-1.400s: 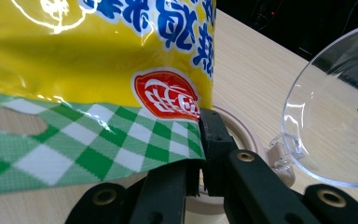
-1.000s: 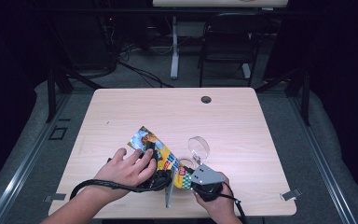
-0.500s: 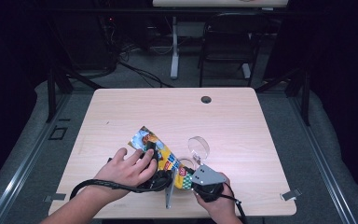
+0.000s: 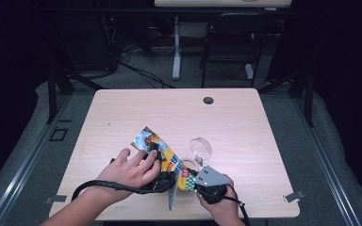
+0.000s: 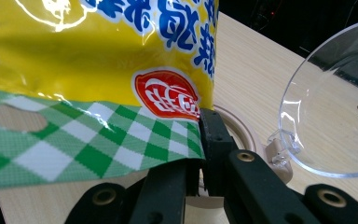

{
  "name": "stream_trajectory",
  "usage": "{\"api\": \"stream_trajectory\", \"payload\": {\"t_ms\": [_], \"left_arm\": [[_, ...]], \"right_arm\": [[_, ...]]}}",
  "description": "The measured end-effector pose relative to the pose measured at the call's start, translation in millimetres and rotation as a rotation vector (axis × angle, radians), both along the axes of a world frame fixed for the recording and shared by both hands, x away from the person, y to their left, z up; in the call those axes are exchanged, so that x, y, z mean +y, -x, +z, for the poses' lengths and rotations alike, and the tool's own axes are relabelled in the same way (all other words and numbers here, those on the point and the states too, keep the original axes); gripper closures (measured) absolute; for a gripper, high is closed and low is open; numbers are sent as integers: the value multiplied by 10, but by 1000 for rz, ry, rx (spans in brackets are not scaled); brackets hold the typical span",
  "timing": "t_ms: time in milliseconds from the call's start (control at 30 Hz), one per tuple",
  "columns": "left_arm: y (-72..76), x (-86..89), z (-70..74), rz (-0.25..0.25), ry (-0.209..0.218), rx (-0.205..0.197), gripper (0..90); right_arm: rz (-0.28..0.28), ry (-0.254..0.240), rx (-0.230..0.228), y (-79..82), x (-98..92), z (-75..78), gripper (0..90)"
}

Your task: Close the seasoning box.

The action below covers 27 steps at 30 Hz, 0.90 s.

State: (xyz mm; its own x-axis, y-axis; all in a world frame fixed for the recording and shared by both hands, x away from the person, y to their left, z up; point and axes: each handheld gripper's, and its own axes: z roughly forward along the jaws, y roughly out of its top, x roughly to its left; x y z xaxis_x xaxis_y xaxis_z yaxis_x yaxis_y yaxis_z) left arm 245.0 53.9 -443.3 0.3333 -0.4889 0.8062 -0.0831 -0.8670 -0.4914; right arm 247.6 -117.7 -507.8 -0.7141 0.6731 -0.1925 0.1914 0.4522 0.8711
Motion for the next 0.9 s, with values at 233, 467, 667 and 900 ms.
{"api": "stream_trajectory", "payload": {"t_ms": [233, 467, 667, 900], "left_arm": [[1, -12, 13, -5, -9, -1, 684], [-6, -21, -7, -6, -19, -2, 686], [-8, -19, -27, -8, -15, -5, 688], [-8, -17, -35, -13, -24, -10, 690]], "right_arm": [[2, -5, 0, 6, -6, 1, 877], [0, -5, 6, -5, -6, -16, 878], [3, -5, 8, -13, 5, -34, 877], [4, -2, 11, -12, 18, -45, 877]]}}
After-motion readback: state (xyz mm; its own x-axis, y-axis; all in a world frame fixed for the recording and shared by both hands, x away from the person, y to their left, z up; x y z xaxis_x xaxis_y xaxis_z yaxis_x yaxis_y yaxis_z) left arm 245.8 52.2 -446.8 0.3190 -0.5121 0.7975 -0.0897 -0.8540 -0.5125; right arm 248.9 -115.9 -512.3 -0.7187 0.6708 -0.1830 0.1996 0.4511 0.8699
